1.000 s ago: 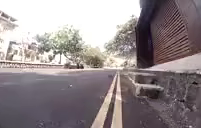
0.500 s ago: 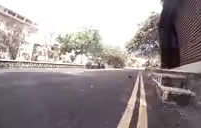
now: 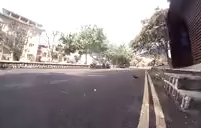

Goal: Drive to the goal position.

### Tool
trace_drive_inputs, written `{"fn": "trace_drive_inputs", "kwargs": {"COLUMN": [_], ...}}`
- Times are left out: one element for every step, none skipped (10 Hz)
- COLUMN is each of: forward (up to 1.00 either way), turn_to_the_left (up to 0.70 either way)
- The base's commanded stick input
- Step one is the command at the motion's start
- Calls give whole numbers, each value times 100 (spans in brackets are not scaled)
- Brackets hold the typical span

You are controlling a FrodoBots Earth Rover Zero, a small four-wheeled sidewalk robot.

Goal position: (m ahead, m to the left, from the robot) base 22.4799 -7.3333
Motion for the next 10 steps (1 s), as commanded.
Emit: {"fn": "trace_drive_inputs", "kwargs": {"forward": [70,70,70,70,70,70,70,70,70,70], "turn_to_the_left": [-21,-21,-21,-21,-21,-21,-21,-21,0,0]}}
